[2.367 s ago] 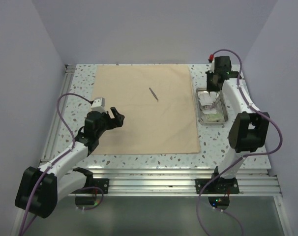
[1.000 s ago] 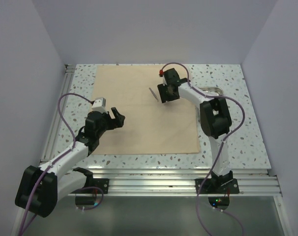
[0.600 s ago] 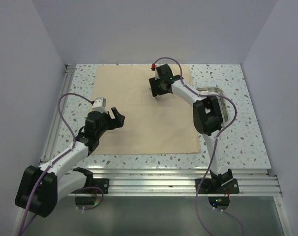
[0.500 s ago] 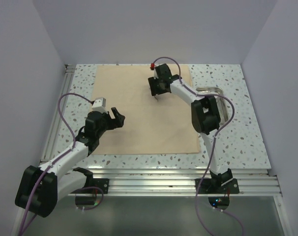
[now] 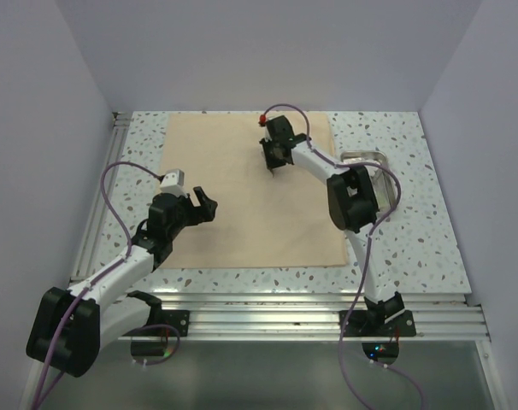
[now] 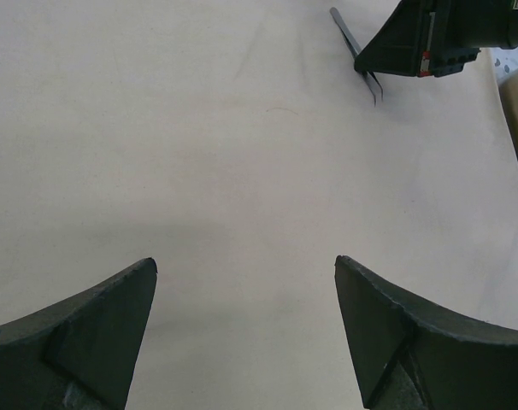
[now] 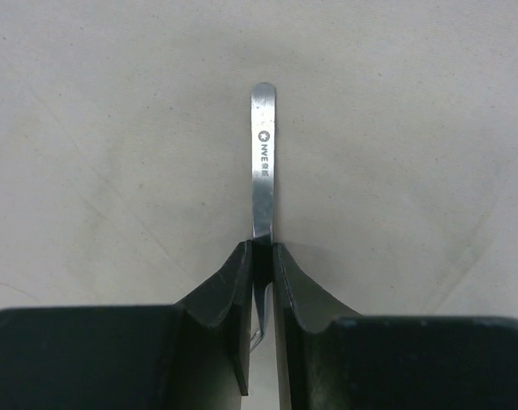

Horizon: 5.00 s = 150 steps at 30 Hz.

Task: Prepare the surgical pack

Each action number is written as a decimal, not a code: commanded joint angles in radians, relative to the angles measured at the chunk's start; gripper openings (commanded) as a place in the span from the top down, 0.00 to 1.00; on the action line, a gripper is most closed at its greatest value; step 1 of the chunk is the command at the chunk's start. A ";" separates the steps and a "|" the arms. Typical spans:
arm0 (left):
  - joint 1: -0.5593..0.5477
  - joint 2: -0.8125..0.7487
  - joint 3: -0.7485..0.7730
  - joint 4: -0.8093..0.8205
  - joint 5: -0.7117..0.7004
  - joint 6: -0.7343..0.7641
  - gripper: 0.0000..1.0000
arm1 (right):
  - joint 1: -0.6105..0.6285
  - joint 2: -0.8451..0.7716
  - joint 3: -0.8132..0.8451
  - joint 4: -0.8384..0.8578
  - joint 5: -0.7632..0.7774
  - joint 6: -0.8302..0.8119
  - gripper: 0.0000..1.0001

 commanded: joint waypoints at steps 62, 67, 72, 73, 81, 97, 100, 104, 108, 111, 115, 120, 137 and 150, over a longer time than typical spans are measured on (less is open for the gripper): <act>-0.054 0.006 -0.007 0.075 0.018 0.053 0.10 | -0.681 -0.960 -1.023 0.151 0.216 0.237 0.49; -0.069 0.007 -0.003 0.085 0.030 0.056 0.10 | -0.692 -0.907 -1.020 0.105 0.195 0.283 0.49; -0.081 0.006 -0.003 0.087 0.031 0.053 0.10 | -0.695 -0.941 -1.088 0.185 0.253 0.289 0.46; -0.083 0.007 -0.003 0.087 0.033 0.052 0.10 | -0.695 -0.926 -1.051 0.183 0.244 0.280 0.44; -0.087 -0.006 0.001 0.081 0.028 0.053 0.10 | -0.707 -0.707 -0.851 0.140 0.149 0.173 0.41; -0.086 0.013 0.013 0.072 0.027 0.053 0.10 | -0.716 -0.501 -0.718 0.137 0.176 0.219 0.58; -0.087 0.015 0.011 0.072 0.027 0.053 0.10 | -0.741 -0.530 -0.762 0.151 0.176 0.248 0.74; -0.087 0.013 0.013 0.070 0.024 0.055 0.10 | -0.778 -0.626 -0.856 0.179 0.155 0.301 0.85; -0.087 0.012 0.011 0.070 0.019 0.056 0.10 | -0.793 -0.726 -1.007 0.238 0.140 0.323 0.82; -0.089 0.015 0.011 0.071 0.021 0.056 0.10 | -0.793 -0.747 -1.048 0.266 0.124 0.325 0.71; -0.087 0.018 0.010 0.072 0.022 0.058 0.10 | -0.795 -0.699 -1.025 0.248 0.126 0.335 0.72; -0.089 0.012 0.011 0.065 0.013 0.061 0.10 | -0.799 -0.662 -1.014 0.252 0.156 0.354 0.73; -0.089 0.018 0.011 0.067 0.005 0.064 0.10 | -0.811 -0.798 -1.054 0.263 0.117 0.375 1.00; -0.092 0.015 0.013 0.068 0.011 0.061 0.10 | -0.755 -1.000 -1.057 0.167 -0.080 0.394 1.00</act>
